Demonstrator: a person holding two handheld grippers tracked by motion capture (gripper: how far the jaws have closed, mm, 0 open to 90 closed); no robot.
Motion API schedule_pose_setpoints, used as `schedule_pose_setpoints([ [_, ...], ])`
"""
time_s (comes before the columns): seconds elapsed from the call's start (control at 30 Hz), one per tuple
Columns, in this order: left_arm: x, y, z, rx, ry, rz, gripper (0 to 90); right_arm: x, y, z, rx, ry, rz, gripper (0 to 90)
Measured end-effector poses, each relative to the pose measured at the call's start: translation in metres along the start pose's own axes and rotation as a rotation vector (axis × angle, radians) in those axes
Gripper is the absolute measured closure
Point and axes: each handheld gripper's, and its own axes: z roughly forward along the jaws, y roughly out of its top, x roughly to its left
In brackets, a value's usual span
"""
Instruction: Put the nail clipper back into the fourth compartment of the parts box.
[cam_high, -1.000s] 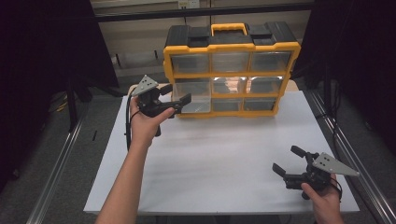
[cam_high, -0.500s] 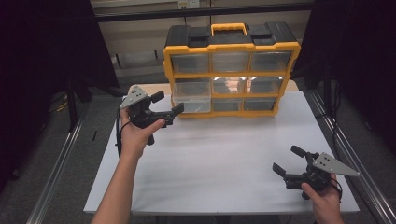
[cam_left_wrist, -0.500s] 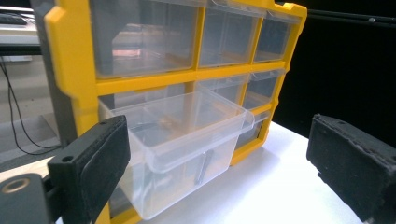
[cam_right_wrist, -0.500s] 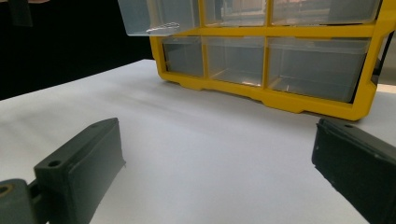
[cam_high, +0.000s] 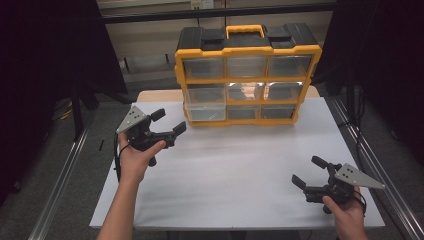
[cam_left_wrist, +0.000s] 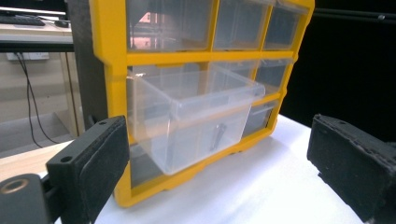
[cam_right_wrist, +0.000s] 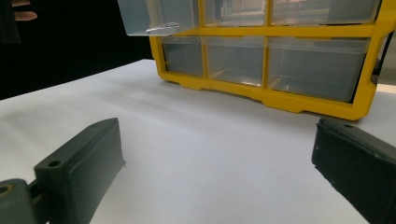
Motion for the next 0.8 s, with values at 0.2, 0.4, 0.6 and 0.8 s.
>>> schedule_pose_setpoints([
  [0.2,0.002,-0.015,-0.013,-0.002,0.008,0.000,6.0,0.000,0.000,-0.001,0.003,0.002,-0.002,1.4],
  [0.4,0.003,-0.038,-0.031,-0.013,0.028,-0.017,6.0,0.000,0.000,-0.001,-0.001,-0.001,0.010,1.4],
  [0.6,0.008,-0.066,-0.057,-0.005,0.057,-0.018,6.0,0.001,0.000,-0.001,-0.002,-0.003,0.011,1.4],
  [0.8,0.015,-0.087,-0.078,0.025,0.090,-0.033,6.0,0.000,0.000,0.000,0.009,0.002,-0.008,1.2],
])
